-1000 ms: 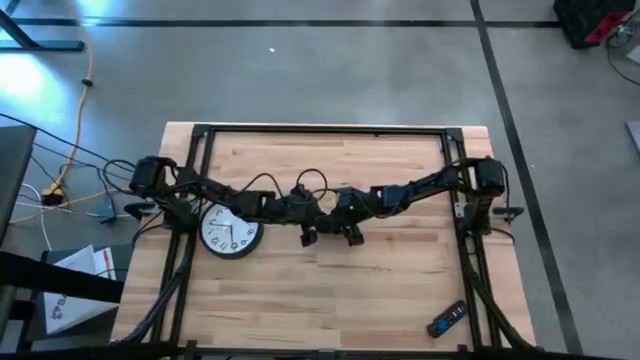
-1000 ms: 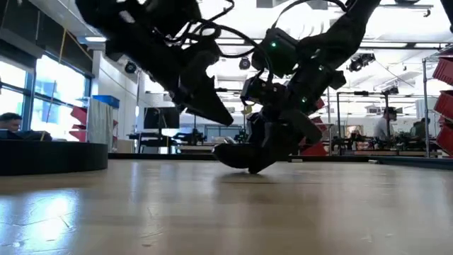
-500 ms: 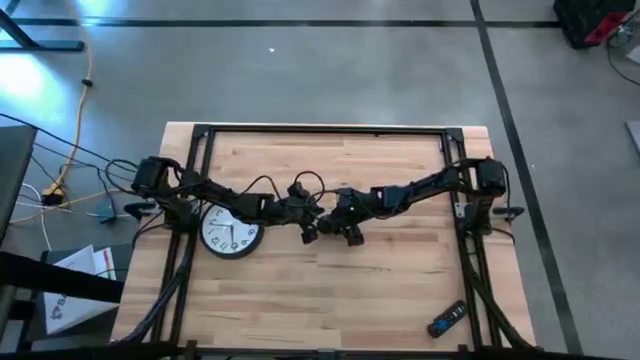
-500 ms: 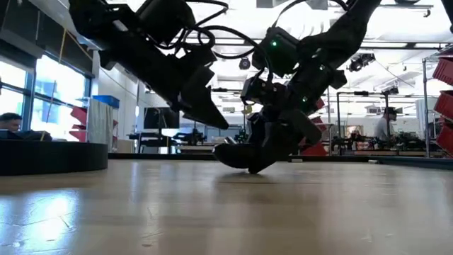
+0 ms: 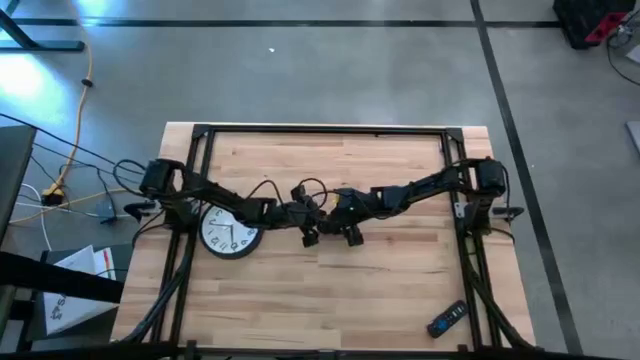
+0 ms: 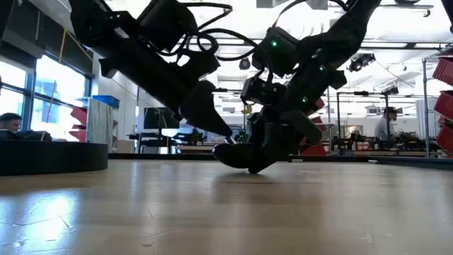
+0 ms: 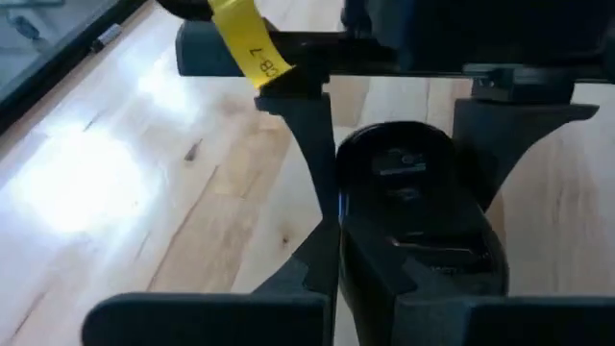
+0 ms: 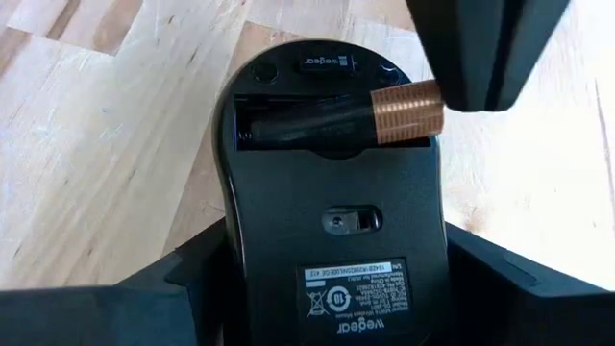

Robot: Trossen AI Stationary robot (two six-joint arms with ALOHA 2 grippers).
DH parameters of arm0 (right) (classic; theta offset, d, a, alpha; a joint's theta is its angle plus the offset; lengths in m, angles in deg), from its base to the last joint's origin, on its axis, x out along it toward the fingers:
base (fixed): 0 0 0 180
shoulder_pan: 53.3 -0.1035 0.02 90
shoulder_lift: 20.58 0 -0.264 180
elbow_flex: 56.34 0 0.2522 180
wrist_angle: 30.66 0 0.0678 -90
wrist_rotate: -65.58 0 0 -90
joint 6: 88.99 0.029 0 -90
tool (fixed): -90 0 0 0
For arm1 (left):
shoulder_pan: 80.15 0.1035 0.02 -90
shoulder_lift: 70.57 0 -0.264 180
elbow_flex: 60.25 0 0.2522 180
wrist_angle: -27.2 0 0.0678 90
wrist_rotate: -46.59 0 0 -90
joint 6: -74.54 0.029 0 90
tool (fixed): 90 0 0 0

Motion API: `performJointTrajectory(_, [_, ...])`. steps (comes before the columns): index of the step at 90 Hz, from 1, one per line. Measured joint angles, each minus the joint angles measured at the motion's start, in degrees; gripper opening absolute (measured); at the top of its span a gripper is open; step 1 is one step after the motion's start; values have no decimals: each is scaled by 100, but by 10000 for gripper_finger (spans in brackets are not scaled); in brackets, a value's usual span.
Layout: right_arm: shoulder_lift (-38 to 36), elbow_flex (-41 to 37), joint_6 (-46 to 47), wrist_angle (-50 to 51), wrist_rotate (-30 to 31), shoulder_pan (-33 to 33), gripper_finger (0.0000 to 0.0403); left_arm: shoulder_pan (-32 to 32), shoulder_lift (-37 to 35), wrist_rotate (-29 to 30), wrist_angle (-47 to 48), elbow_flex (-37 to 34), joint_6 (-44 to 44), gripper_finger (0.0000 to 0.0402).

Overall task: Insert battery
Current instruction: Insert the black battery into the black computer mouse

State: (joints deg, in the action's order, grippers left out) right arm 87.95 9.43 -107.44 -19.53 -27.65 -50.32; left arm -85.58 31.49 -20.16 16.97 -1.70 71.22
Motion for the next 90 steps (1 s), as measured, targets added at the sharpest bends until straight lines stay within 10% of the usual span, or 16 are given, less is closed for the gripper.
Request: performJointTrajectory(90, [0,2,39,-24,-20,0,248,-72,72,81,36,3,130,0])
